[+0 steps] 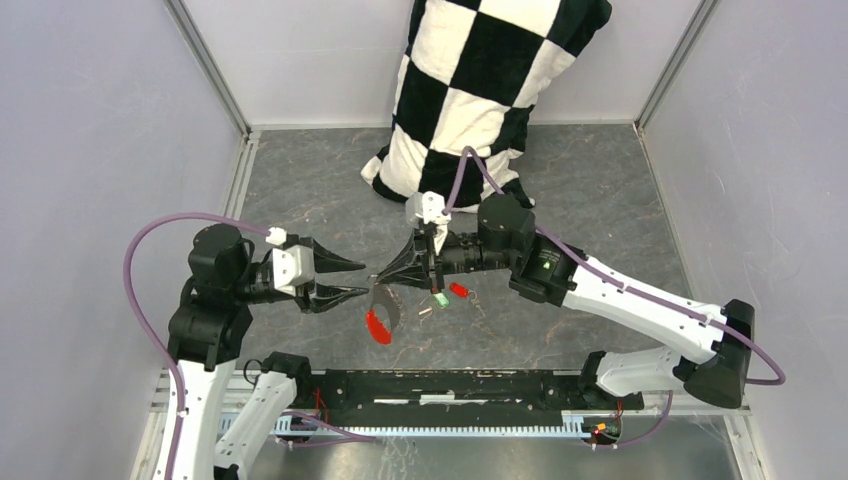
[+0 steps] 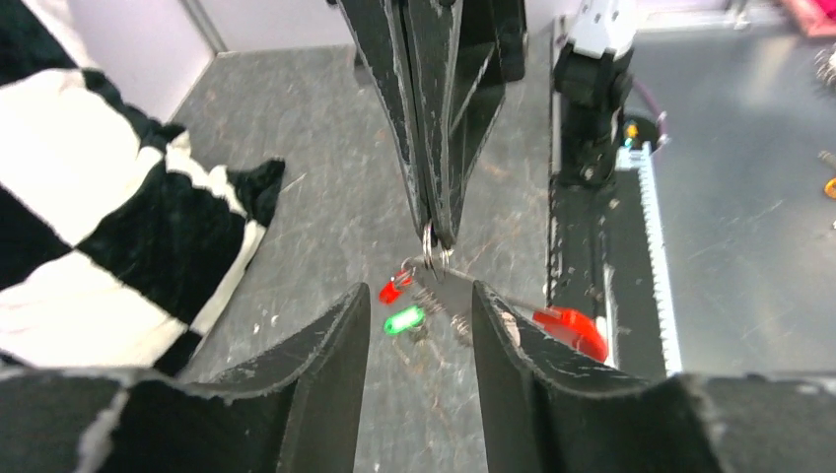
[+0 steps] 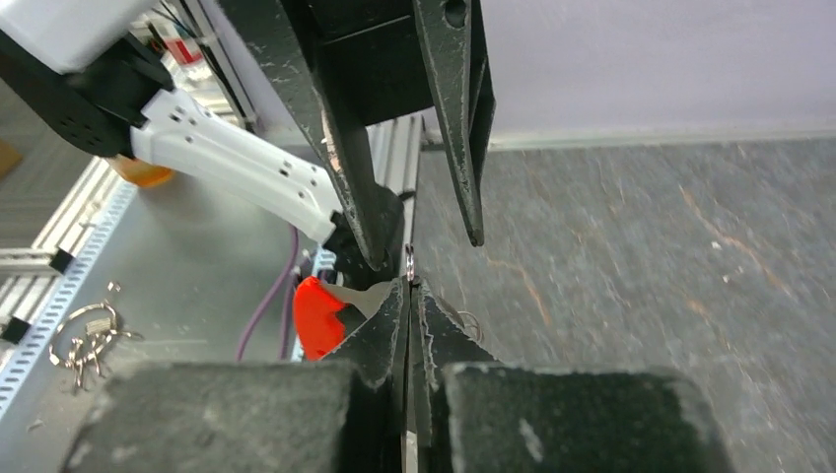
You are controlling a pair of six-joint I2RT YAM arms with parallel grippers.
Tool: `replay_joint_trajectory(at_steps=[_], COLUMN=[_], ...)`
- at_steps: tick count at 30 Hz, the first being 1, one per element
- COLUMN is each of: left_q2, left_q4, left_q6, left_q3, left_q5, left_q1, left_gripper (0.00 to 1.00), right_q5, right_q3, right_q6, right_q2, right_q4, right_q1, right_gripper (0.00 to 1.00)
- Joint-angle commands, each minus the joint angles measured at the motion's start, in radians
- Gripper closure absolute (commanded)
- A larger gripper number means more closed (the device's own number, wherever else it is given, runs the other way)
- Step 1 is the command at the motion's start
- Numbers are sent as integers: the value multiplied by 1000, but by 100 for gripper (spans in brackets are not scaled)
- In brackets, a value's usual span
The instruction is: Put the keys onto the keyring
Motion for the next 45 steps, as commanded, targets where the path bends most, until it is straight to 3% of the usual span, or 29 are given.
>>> replay_joint_trajectory(at_steps=[1,9,21,40,45], left_q2=[12,19,50,95,100], left_q4=[-169,-180,-356,-356,-356], left_q6=[267,313,489,489,493], left_q3=[16,-16,-52,-66,-71], left_q5=[-88,-23,-15,15,8], left_q1=[-2,-2,-3,-5,-7], left_gripper=[50,53,66,74,83], right_q5=[73,153,215,219,201], right_q3=[166,405,688,798,797], right_q6=[-149,-248,-247,-248,-246], right_q2=[45,213,373,444,441], right_q4=[-372,-754,-986,-985,-965], right_q1=[1,62,108,138,142], right_gripper=[99,99,99,99,99])
